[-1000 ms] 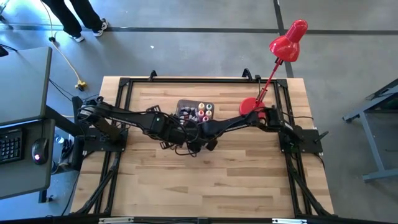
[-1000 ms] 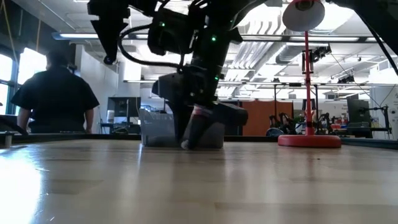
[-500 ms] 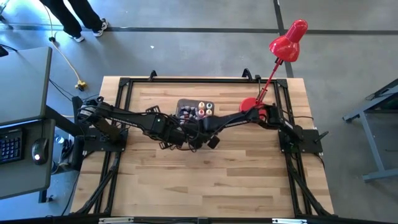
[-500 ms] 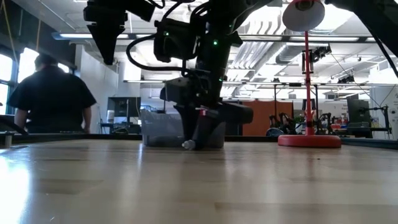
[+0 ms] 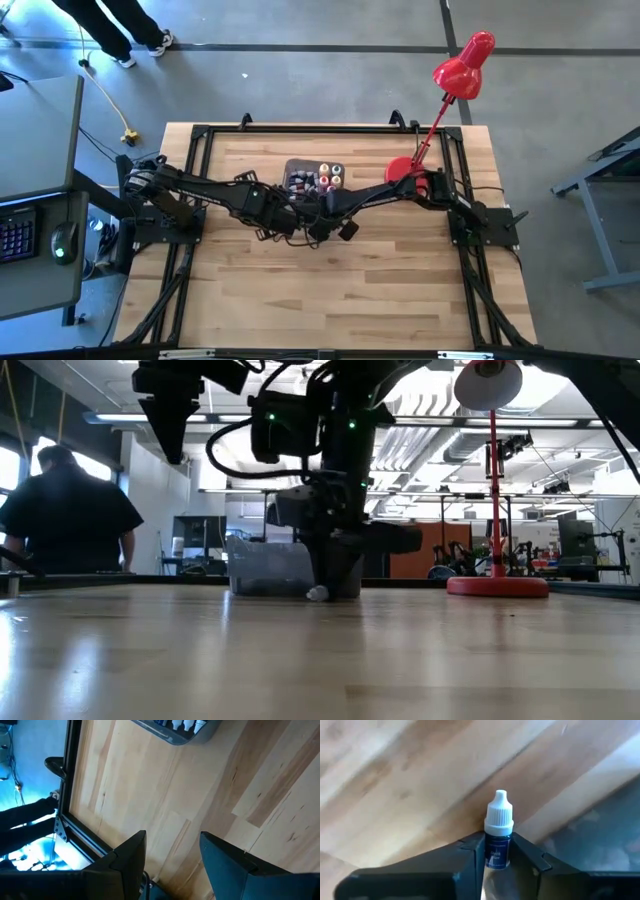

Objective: Pick & Place food coloring
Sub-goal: Put the small blue food coloring bottle into the black bin

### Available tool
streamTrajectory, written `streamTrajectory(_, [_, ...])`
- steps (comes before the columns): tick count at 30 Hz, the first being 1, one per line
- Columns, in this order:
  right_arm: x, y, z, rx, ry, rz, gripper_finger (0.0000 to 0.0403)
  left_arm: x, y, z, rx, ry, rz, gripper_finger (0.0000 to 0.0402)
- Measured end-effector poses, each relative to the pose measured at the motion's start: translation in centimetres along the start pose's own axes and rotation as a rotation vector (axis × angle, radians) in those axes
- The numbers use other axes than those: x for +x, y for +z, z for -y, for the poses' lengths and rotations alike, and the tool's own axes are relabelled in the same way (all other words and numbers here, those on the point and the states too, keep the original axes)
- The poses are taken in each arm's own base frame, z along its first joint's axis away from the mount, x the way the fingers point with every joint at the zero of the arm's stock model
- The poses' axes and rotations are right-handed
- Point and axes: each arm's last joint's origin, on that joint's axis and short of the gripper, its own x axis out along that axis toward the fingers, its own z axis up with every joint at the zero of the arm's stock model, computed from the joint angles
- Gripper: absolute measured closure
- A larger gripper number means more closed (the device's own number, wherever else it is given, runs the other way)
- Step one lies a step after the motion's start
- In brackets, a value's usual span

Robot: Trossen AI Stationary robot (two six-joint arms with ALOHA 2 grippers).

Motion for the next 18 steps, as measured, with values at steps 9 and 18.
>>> streamTrajectory(9, [-2.7, 0.1, 2.2, 0.065, -0.131, -0.061, 0.0338, -0.1, -0.1, -0.1, -0.006, 0.008, -0.001, 0.0221])
streamTrajectory(18, [-5.2, -1.1, 5.2, 0.169, -0.26, -0.105, 0.0326, -0.1, -0.1, -0.2, -0.008, 0.008, -0.005, 0.0221])
